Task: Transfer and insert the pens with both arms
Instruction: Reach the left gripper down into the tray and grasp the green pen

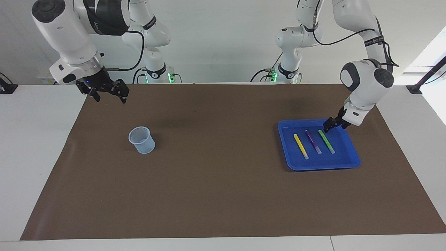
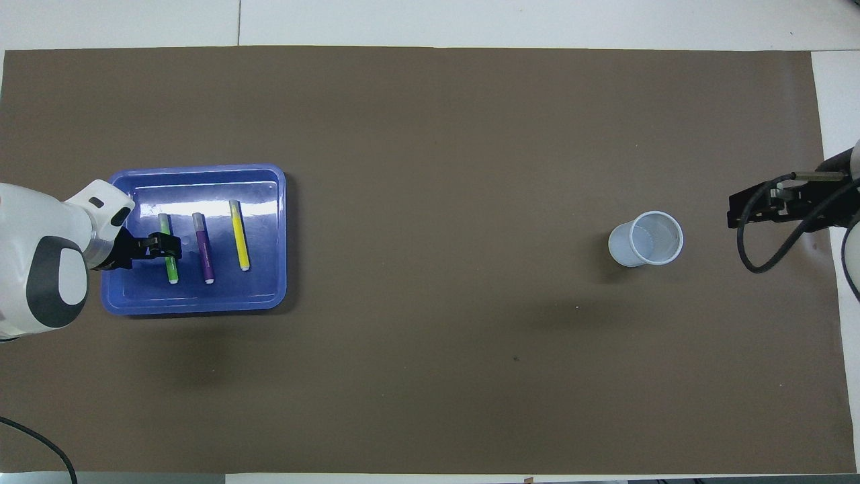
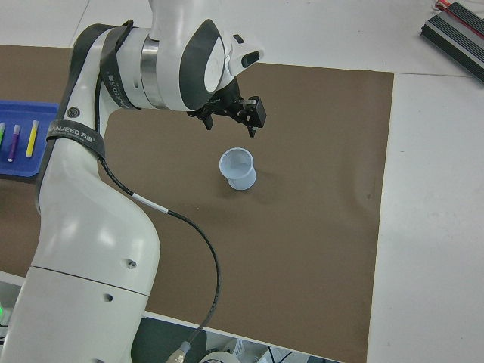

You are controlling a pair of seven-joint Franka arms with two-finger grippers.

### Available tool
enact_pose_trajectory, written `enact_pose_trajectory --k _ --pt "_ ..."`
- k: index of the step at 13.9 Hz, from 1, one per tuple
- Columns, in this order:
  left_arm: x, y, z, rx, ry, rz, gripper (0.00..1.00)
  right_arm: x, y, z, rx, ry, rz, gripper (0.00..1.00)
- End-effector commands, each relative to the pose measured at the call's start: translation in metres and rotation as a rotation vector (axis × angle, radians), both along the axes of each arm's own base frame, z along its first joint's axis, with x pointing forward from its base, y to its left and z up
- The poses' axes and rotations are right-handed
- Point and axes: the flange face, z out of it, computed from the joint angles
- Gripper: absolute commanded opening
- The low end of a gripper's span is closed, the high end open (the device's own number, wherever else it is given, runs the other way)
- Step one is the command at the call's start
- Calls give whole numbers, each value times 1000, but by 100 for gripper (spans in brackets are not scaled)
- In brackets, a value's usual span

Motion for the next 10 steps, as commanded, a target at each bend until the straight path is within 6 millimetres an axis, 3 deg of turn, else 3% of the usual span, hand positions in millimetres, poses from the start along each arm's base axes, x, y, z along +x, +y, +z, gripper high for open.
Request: enact_pose_trajectory --k 1,6,10 --pt "7 -1 -6 -6 -16 -5 95 -5 -2 2 5 7 15 100" --pt "31 -4 -13 -3 -21 -14 88 -5 -2 2 5 7 13 100" --pt "30 -6 -15 -3 -15 -17 79 -5 -1 2 5 7 15 100"
